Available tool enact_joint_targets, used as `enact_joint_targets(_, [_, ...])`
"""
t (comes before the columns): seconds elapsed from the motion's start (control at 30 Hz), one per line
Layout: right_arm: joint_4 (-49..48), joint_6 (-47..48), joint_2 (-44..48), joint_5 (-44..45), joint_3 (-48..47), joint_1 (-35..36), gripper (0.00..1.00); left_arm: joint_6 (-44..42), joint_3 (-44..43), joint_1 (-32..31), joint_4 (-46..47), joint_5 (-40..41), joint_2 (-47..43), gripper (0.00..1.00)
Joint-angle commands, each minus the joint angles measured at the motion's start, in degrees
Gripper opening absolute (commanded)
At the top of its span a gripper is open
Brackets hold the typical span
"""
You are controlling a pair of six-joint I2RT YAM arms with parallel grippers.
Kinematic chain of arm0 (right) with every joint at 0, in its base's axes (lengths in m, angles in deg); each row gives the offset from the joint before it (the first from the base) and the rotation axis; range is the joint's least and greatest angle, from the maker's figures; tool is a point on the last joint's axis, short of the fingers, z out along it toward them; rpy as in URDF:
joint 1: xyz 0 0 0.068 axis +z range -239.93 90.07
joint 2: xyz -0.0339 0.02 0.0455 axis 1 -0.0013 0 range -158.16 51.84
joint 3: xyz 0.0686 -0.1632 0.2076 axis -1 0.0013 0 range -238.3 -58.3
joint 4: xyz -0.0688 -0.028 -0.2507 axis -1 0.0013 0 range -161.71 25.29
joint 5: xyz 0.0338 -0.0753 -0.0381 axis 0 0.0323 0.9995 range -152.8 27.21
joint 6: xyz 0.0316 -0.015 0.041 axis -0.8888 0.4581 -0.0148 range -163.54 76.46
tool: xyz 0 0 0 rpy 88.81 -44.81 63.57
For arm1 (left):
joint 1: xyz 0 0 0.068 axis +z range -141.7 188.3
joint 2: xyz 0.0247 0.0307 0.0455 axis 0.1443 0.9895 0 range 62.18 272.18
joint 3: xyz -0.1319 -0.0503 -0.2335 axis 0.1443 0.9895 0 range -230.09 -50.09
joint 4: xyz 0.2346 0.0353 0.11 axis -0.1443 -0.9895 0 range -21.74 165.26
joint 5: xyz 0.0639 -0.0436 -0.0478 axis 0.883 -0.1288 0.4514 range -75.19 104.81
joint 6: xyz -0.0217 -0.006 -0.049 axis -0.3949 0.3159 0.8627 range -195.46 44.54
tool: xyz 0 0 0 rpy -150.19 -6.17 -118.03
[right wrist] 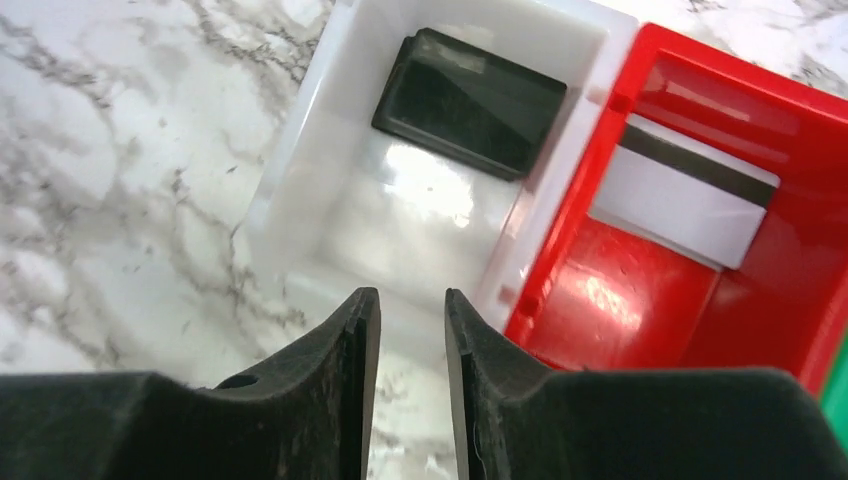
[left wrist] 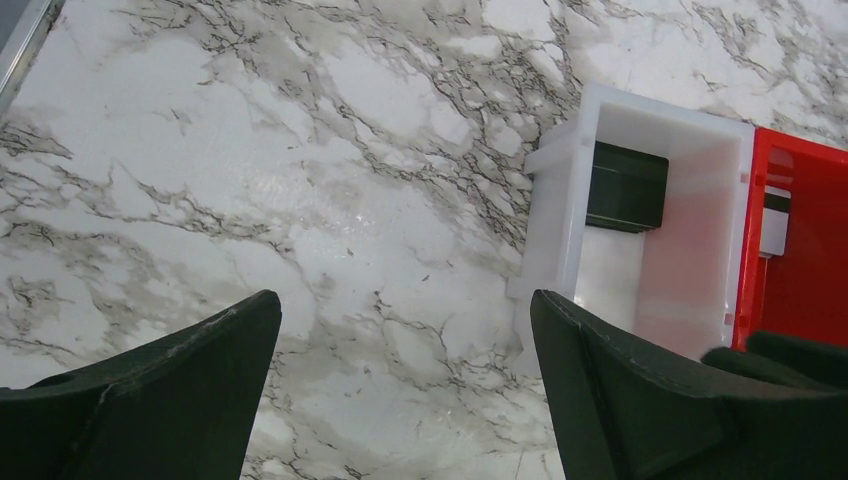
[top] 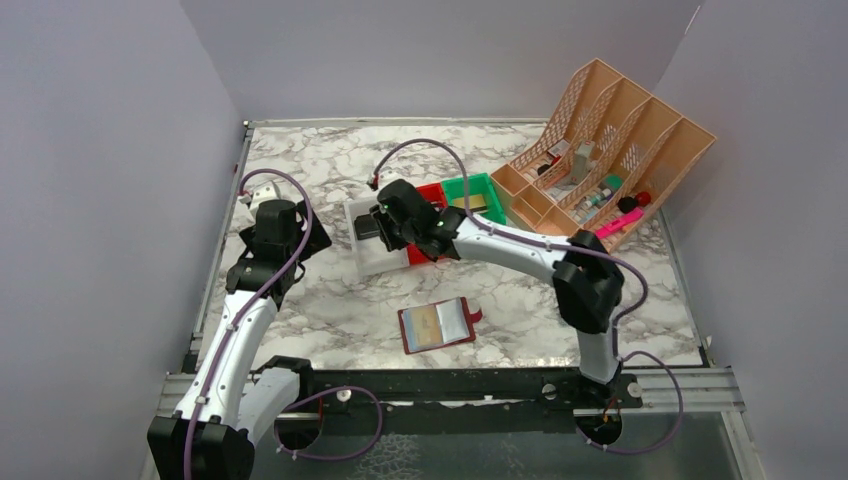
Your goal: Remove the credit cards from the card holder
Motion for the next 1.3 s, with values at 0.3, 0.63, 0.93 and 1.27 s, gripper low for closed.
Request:
enact_joint_targets(0.3, [-10.2, -18.8, 29.9, -7.0, 38.7, 1.1, 0.47, 3.8, 5.9, 0.2, 5.8, -24.0, -4.2, 0.99])
enact_joint_targets(0.63, [-5.1, -27.8, 31.3, 6.9, 46.2, 13.5, 0.49, 8.0, 11.5, -5.2, 7.0, -24.7, -5.3, 0.99])
enact_joint_targets(0.93, [0.4, -28.7, 22.9, 12.5, 40.0, 17.2, 0.49, 8.1, 11.2, -5.3, 7.1, -21.2, -3.0, 0.99])
enact_joint_targets(1.27, [2.6, -30.6, 19.3, 15.1, 36.3, 19.2, 0.49, 8.4, 11.5, -5.3, 7.4, -21.0, -4.0, 0.99])
